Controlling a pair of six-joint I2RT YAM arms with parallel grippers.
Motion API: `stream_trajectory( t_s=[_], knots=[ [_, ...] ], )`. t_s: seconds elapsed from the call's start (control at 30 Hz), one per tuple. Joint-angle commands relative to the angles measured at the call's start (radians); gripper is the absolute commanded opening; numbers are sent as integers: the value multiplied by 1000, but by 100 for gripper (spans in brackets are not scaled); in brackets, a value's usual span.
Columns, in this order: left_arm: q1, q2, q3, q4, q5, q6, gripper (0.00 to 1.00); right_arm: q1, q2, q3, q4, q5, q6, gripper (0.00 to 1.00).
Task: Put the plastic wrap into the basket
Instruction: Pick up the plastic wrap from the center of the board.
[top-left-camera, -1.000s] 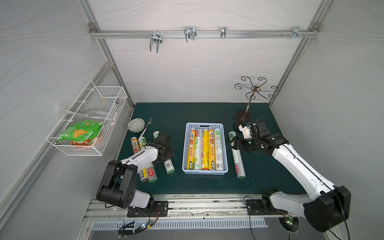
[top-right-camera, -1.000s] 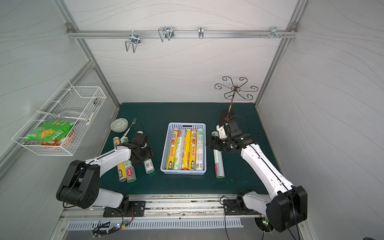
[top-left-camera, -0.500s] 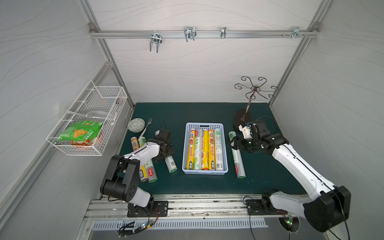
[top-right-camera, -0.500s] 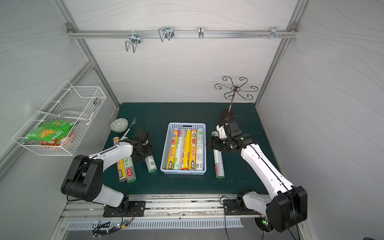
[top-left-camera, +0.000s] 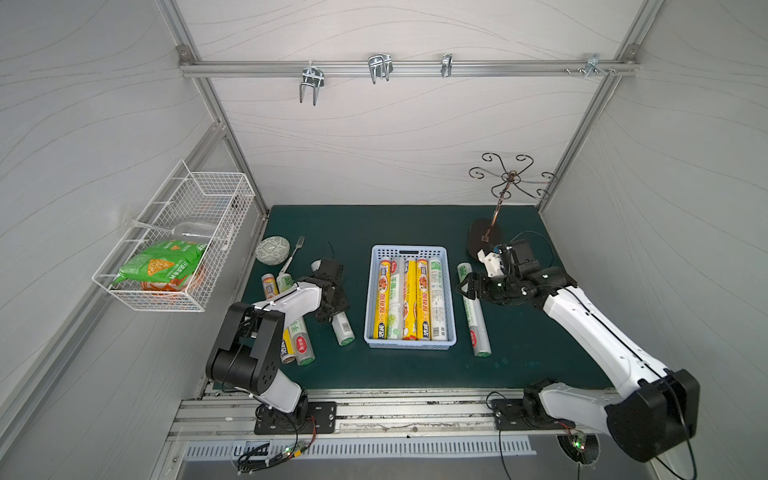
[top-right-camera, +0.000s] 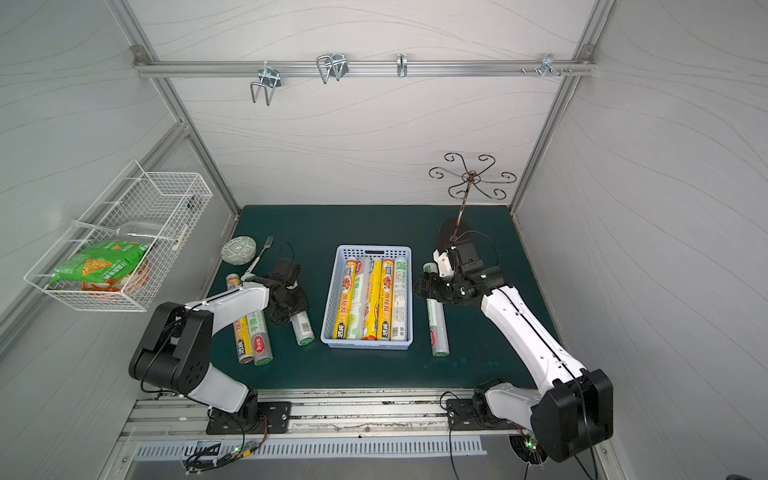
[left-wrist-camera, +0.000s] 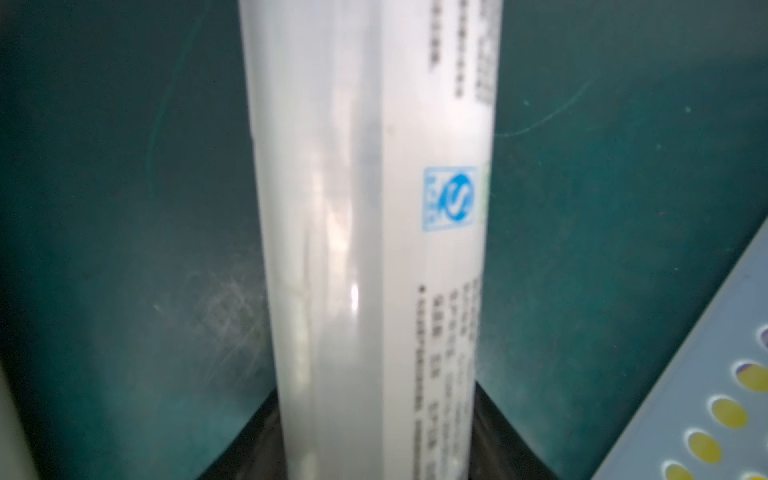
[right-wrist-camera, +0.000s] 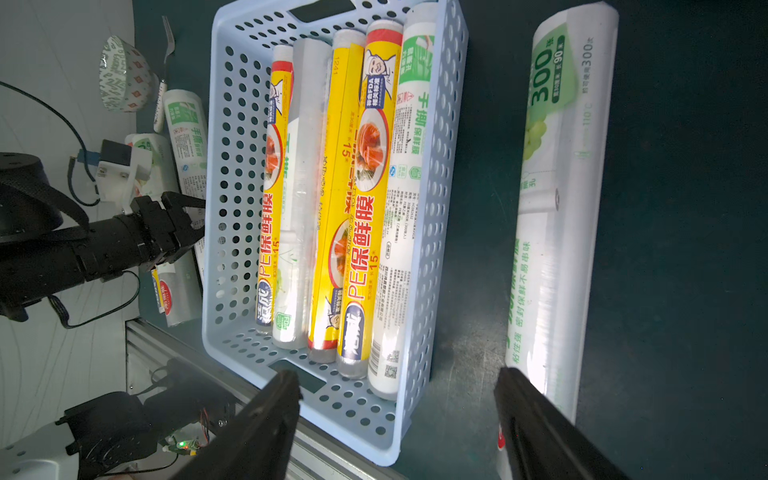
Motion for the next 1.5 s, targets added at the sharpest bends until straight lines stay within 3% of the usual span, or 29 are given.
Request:
stream_trajectory(
  t_s=[0.0,0.47,0.7,0.93,1.17,1.47],
  knots=[
    [-3,-31,32,1,26,19,49,-9,7,-18,1,6,-13,78],
    [-11,-273,154,-226,53,46,35,-15,-24,-45,26,2,-15,78],
    [-121,-282,329,-346,32,64,34,-15,-33,-50,31,-9,-9,78],
    [-244,-228,484,-381,16,52,32,-15,-42,-52,26,-10,-11,78],
    [-363,-84,596,-362,4,56,30,-16,-35,-50,21,-16,-14,78],
    [-412,71,609,-316,-3,63,27,-23,-32,-58,24,-15,-19,78]
  ],
)
